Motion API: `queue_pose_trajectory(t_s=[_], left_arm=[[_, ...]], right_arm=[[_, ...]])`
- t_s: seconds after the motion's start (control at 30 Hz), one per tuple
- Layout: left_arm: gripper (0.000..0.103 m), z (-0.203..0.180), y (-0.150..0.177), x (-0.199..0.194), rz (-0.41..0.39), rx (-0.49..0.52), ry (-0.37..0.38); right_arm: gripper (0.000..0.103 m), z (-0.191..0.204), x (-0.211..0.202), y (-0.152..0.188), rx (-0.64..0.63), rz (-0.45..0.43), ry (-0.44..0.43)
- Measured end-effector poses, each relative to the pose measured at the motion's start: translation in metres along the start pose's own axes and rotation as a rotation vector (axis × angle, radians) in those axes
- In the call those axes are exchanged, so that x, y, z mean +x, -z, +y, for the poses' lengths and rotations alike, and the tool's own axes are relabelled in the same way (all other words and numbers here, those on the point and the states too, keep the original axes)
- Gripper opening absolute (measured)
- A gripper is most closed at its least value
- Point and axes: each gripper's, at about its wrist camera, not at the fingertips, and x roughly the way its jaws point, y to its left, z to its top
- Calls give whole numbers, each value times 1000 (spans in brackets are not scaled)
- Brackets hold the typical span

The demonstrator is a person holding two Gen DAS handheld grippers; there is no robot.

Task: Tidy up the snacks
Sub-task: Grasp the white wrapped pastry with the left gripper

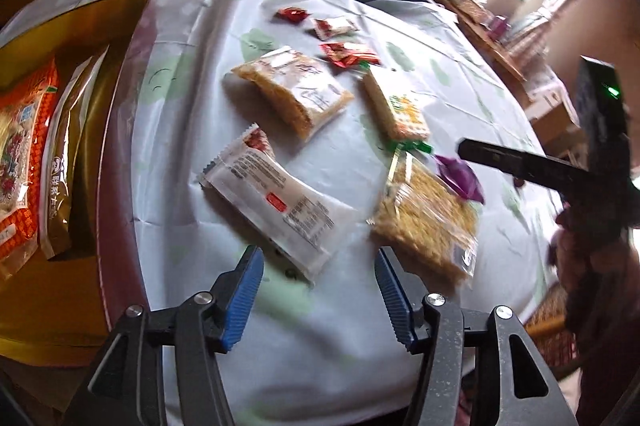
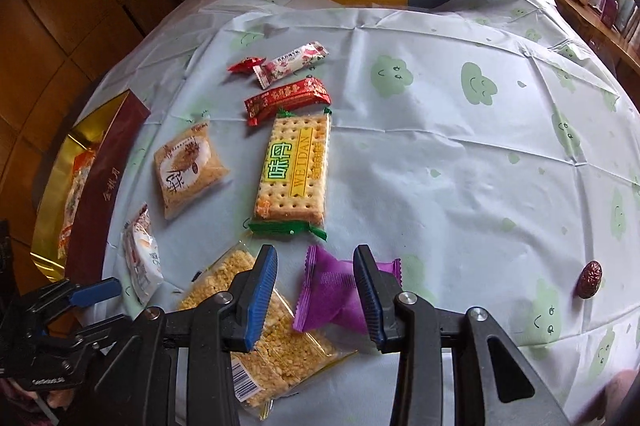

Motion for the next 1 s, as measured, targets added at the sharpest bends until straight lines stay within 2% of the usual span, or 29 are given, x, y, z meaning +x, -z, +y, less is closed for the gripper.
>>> queue_pose_trajectory(t_s=[0.17,0.33,0.5,0.67,0.7,0.8,1.0], left_arm=[[60,3,-10,9,6,-66,-30],[60,4,-24,12,-9,-74,-84],[60,3,-36,19,-11,-83,-105],[58,-5,-38,26,-30,-18,-150],[49,-6,-36,27,-41,6,-173],[37,-10,-31,28,-73,76,-214],[33,-17,-9,20,-94,190,-235]], right_arm=[[40,0,-2,-1,6,-6,-7],[40,3,-4,-1,-5,-10,-41],[40,5,-2,0,-11,0,-57],[40,3,-4,-1,2,-13,-50],[40,0,-4,-2,15,-18,-51],[40,-8,-7,-4,59,-34,-51],[40,-12,-19,-7,91,-83,-142]])
